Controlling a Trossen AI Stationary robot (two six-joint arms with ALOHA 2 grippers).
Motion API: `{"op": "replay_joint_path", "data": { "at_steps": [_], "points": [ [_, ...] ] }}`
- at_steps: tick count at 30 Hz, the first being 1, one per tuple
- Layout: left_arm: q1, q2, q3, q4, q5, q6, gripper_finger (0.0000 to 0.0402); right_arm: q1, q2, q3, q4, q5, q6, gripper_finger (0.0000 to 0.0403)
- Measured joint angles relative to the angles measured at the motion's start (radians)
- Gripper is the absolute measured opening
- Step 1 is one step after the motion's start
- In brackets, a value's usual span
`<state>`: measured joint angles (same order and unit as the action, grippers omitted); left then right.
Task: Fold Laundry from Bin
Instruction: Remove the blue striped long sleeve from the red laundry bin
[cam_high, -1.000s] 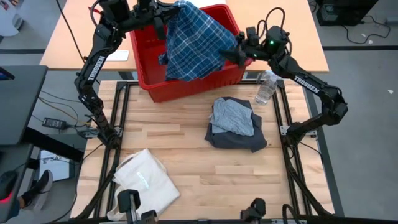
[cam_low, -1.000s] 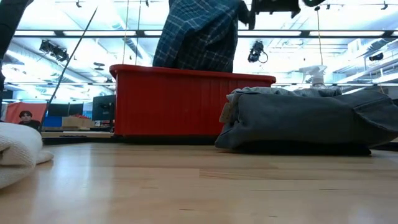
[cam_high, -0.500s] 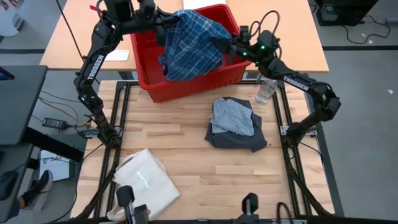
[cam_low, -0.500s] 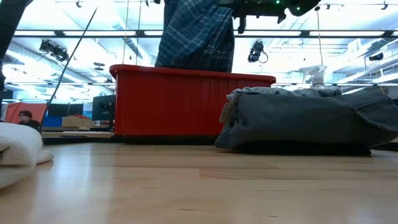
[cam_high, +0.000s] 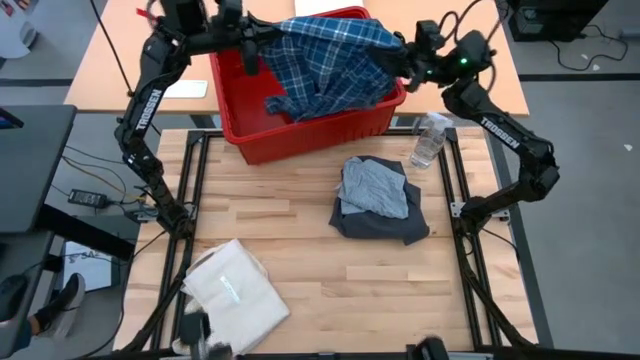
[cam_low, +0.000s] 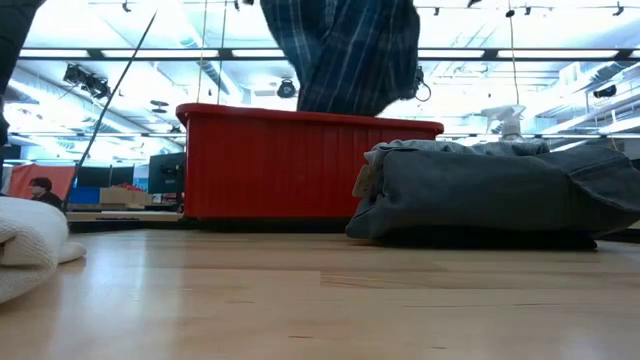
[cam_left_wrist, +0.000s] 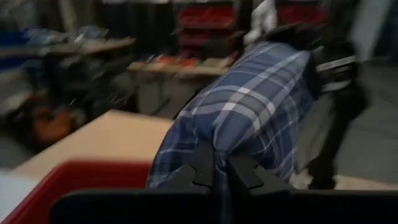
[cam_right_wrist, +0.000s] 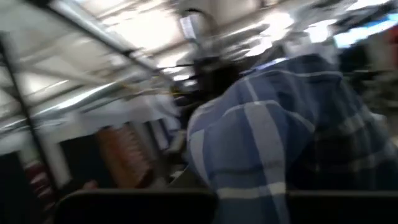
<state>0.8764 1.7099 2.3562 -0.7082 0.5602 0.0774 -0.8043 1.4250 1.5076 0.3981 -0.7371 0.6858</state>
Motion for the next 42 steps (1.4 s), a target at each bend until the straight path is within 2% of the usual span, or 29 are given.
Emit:
{"op": "replay_joint_path", "data": {
  "at_steps": [3, 7, 10, 13, 16, 19, 22, 25, 28, 31, 34, 38, 42],
  "points": [
    [-0.027, -0.039, 0.0, 0.06, 0.074, -0.033, 0.0014, 0.029, 0.0, 0.077, 0.003, -0.066, 0.045, 0.0014],
    [-0.101, -0.113, 0.0, 0.09, 0.118, -0.048, 0.0014, 0.091, -0.002, 0.174, -0.014, -0.151, 0.116, 0.0014],
    [-0.193, -0.169, 0.0, 0.038, 0.118, -0.058, 0.0013, 0.156, -0.007, 0.21, -0.098, -0.192, 0.138, 0.0014],
    [-0.305, -0.215, 0.0, -0.085, 0.104, -0.058, 0.0013, 0.234, -0.02, 0.211, -0.27, -0.207, 0.099, 0.0014],
    [-0.455, -0.237, 0.001, -0.262, -0.008, -0.06, 0.0013, 0.329, -0.035, 0.211, -0.539, -0.165, -0.04, 0.0014],
    [-0.632, -0.233, 0.001, -0.454, -0.227, -0.087, 0.0013, 0.436, -0.039, 0.211, -0.794, -0.091, -0.191, 0.0014],
    [-0.8, -0.202, 0.0, -0.624, -0.404, -0.189, 0.0013, 0.55, -0.039, 0.21, -0.999, -0.006, -0.321, 0.0014],
    [-0.953, -0.148, 0.0, -0.741, -0.498, -0.339, 0.0013, 0.673, -0.041, 0.184, -1.101, 0.103, -0.374, 0.0014],
    [-1.087, -0.075, 0.0, -0.782, -0.568, -0.449, 0.0013, 0.791, -0.045, 0.094, -1.09, 0.188, -0.352, 0.0014],
    [-1.192, -0.006, -0.001, -0.806, -0.665, -0.553, 0.0013, 0.887, -0.046, -0.027, -1.052, 0.335, -0.265, 0.0014],
    [-1.264, 0.05, -0.001, -0.844, -0.778, -0.695, 0.0013, 0.967, -0.045, -0.173, -0.931, 0.402, -0.175, 0.0014],
    [-1.342, 0.124, -0.011, -0.858, -0.811, -0.872, 0.0013, 1.071, -0.045, -0.34, -0.696, 0.421, -0.053, 0.0014],
    [-1.429, 0.179, -0.06, -0.862, -0.811, -0.967, 0.0013, 1.164, -0.045, -0.442, -0.555, 0.517, 0.066, 0.0014]
  ]
}}
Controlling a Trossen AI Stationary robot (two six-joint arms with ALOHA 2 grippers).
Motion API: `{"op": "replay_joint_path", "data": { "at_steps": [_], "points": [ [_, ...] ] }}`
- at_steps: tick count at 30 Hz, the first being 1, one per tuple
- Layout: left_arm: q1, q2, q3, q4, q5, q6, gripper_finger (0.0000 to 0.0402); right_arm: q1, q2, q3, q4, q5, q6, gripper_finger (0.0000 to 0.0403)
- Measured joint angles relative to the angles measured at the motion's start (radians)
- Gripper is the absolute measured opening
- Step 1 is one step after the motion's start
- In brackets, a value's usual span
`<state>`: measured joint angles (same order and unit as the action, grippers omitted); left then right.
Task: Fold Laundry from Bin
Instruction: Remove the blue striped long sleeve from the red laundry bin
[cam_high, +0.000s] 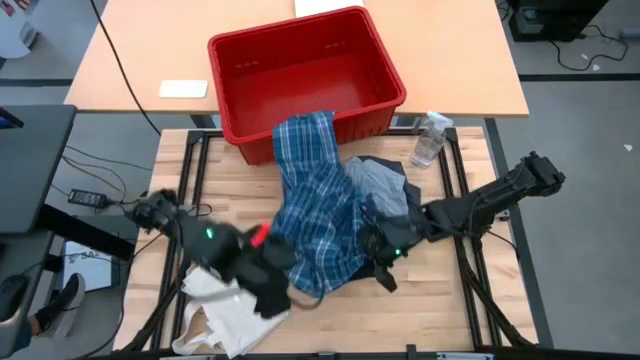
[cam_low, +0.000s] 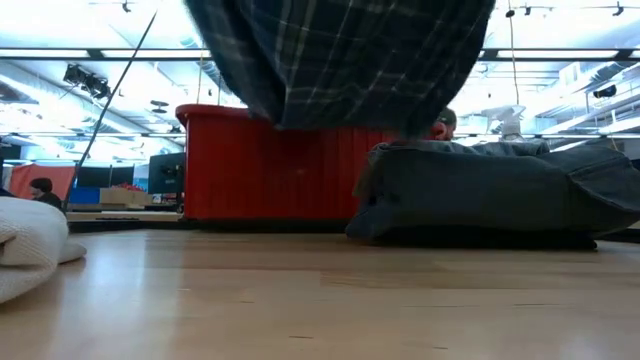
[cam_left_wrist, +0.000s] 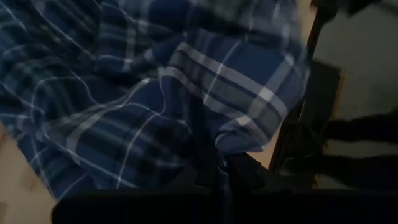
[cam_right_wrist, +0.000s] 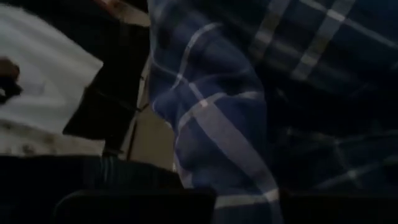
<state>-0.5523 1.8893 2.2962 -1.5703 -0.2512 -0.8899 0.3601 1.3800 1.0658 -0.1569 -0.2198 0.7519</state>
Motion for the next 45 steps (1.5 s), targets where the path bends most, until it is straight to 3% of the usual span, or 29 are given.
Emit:
{"op": "replay_joint_path", "data": {
  "at_steps": [5, 10, 13, 18, 22, 29, 33, 35, 40, 45],
  "points": [
    [-0.083, 0.032, -0.095, 0.057, -0.004, -0.085, 0.0013, 0.136, 0.0, -0.061, 0.071, 0.128, 0.106, 0.0014],
    [-0.155, 0.029, -0.284, 0.281, -0.024, -0.136, 0.0013, 0.263, 0.043, -0.144, 0.191, 0.271, 0.273, 0.0014],
    [-0.193, 0.029, -0.429, 0.523, -0.002, -0.206, 0.0013, 0.34, 0.108, -0.176, 0.286, 0.339, 0.414, 0.0014],
    [-0.273, 0.03, -0.582, 0.842, -0.01, -0.325, 0.0013, 0.464, 0.265, -0.143, 0.486, 0.4, 0.576, 0.0014],
    [-0.334, 0.03, -0.633, 0.913, -0.067, -0.407, 0.0013, 0.539, 0.381, -0.058, 0.489, 0.429, 0.694, 0.0014],
    [-0.367, 0.03, -0.638, 0.921, -0.095, -0.445, 0.0013, 0.569, 0.45, 0.054, 0.475, 0.52, 0.72, 0.0014],
    [-0.331, 0.028, -0.634, 0.9, -0.093, -0.444, 0.0013, 0.542, 0.372, 0.057, 0.446, 0.579, 0.636, 0.0014],
    [-0.302, 0.027, -0.634, 0.867, -0.093, -0.443, 0.0013, 0.521, 0.324, 0.059, 0.35, 0.584, 0.6, 0.0014],
    [-0.218, 0.007, -0.633, 0.739, -0.109, -0.448, 0.0013, 0.426, 0.241, 0.057, -0.005, 0.529, 0.625, 0.0014],
    [-0.138, -0.026, -0.632, 0.523, -0.207, -0.448, 0.0013, 0.299, 0.205, 0.005, -0.155, 0.4, 0.569, 0.0014]
  ]
}}
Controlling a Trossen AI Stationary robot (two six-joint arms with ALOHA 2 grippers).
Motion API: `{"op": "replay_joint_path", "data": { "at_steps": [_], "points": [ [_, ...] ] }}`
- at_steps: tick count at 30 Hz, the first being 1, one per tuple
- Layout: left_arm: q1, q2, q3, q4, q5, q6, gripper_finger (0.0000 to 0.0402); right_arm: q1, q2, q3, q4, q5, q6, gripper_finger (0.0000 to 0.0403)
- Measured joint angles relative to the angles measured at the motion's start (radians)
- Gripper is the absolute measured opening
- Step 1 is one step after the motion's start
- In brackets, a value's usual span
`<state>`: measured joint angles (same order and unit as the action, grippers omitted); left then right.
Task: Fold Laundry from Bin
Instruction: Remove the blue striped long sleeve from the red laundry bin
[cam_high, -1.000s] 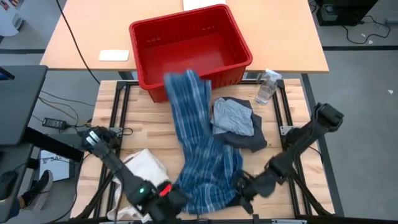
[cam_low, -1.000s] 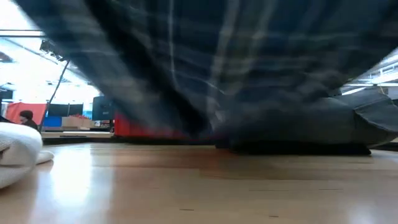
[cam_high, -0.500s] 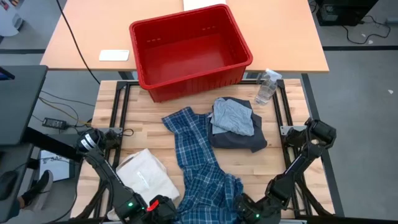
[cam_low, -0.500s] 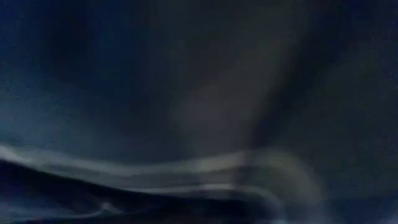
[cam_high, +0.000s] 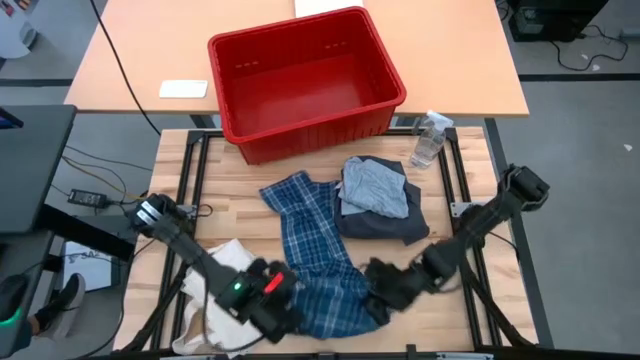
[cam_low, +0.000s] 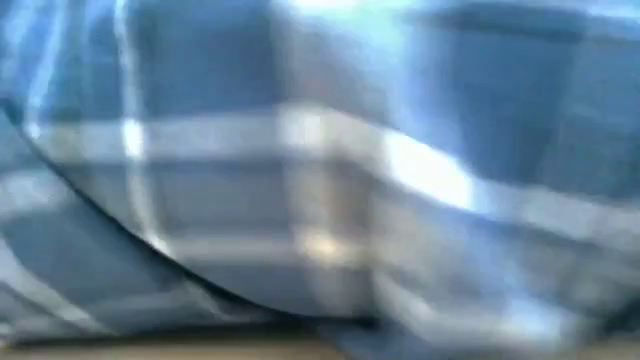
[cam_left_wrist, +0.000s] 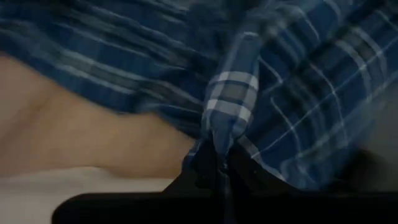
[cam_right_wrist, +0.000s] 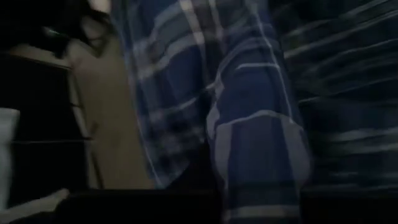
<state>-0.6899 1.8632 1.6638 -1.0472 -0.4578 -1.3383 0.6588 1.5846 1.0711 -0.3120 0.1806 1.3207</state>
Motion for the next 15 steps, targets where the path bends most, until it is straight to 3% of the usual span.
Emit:
{"op": "replay_joint_path", "data": {
  "at_steps": [4, 9, 15],
  "points": [
    [0.093, -0.002, -0.038, -0.039, 0.041, 0.095, 0.0013, -0.123, -0.029, -0.093, -0.015, -0.072, -0.111, 0.0014],
    [0.195, 0.0, -0.187, 0.034, 0.083, 0.128, 0.0017, -0.244, -0.052, -0.23, -0.002, -0.108, -0.196, 0.0014],
    [0.286, 0.0, -0.351, 0.182, 0.156, 0.118, 0.0052, -0.31, -0.053, -0.39, 0.195, -0.159, -0.251, 0.0028]
  ]
}}
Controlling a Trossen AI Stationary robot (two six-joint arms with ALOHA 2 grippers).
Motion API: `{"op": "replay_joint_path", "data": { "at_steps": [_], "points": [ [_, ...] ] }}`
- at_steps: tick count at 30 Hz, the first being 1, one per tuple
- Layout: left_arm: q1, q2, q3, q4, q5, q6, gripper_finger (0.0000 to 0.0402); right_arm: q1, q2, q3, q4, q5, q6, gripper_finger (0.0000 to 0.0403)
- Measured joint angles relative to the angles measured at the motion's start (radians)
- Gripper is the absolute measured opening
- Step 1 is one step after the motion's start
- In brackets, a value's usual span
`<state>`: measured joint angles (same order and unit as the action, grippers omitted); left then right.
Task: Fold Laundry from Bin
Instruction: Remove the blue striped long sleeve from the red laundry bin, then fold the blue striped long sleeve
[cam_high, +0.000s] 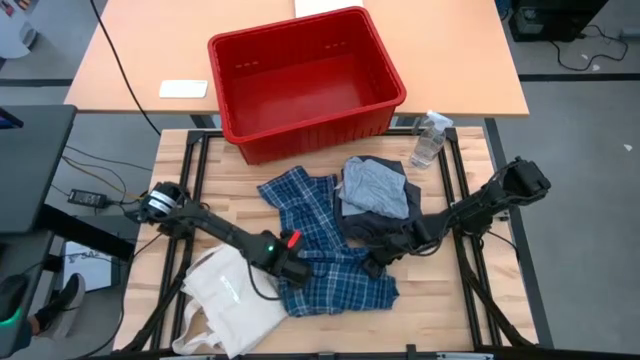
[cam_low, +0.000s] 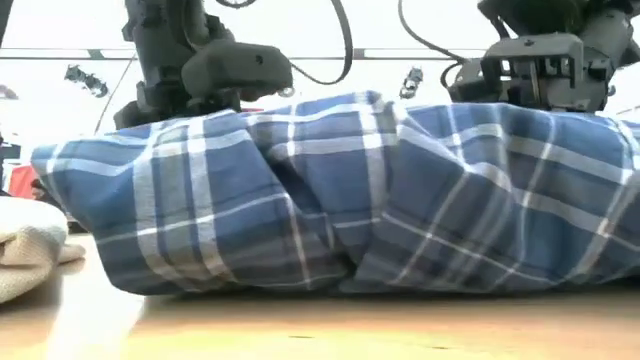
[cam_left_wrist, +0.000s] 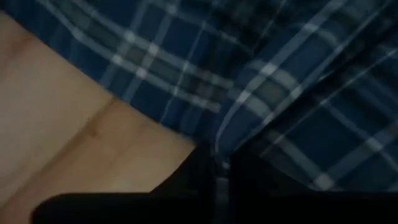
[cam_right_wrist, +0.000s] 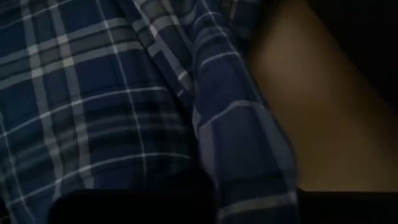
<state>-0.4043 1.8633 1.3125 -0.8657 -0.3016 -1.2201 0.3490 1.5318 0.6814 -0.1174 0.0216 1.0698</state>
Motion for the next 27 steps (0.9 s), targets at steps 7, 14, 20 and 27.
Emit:
{"op": "replay_joint_path", "data": {
  "at_steps": [7, 14, 20, 27],
  "points": [
    [0.024, -0.014, 0.011, -0.07, 0.072, 0.006, 0.0144, -0.018, -0.054, -0.009, 0.008, -0.037, -0.024, 0.0157],
    [0.007, -0.114, 0.015, -0.204, 0.036, 0.04, 0.0221, 0.02, -0.22, 0.015, 0.001, -0.071, 0.07, 0.0263],
    [0.047, -0.187, -0.001, -0.267, -0.018, 0.087, 0.024, 0.031, -0.362, 0.017, -0.189, 0.083, 0.213, 0.0291],
    [0.171, -0.281, -0.094, -0.183, -0.052, 0.124, 0.024, 0.03, -0.46, 0.017, -0.406, 0.226, 0.276, 0.0292]
  ]
}}
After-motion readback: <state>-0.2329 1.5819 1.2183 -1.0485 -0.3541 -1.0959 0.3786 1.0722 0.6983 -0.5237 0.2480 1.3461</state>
